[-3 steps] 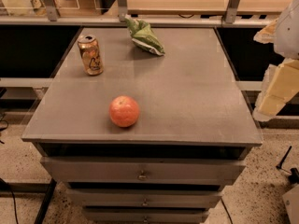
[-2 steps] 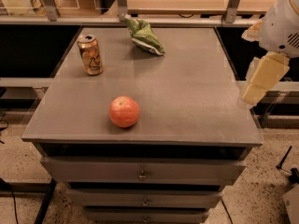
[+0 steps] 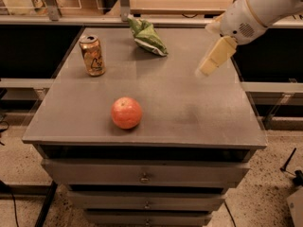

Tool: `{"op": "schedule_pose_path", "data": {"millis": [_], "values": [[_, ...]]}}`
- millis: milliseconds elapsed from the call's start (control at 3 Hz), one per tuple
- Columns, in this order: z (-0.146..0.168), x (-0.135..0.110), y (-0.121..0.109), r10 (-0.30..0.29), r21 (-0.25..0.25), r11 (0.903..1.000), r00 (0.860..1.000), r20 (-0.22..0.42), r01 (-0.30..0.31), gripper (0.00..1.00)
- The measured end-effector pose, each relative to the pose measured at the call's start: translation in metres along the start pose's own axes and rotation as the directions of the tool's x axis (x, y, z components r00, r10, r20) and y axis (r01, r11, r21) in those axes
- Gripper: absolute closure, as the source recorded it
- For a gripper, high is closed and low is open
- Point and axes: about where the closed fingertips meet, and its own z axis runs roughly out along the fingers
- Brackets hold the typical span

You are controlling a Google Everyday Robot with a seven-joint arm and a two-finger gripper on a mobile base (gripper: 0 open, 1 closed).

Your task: Move orange can near apple

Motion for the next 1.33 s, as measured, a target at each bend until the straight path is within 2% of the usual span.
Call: {"op": "schedule_pose_path", "data": {"millis": [333, 667, 1000, 1333], "values": [[0.037, -0.037, -0.029, 0.007, -0.002, 1.0000, 0.986, 0.164, -0.007, 0.00], [0.037, -0.037, -0.029, 0.006, -0.003, 1.0000, 0.987, 0.163, -0.006, 0.00], [0.056, -0.049, -0.030, -0.012, -0.022, 0.9996, 0.980, 0.198, 0.016, 0.00], [0.092, -0.065, -0.026, -0.005, -0.034, 0.9993, 0.959, 0.283, 0.016, 0.00]]}}
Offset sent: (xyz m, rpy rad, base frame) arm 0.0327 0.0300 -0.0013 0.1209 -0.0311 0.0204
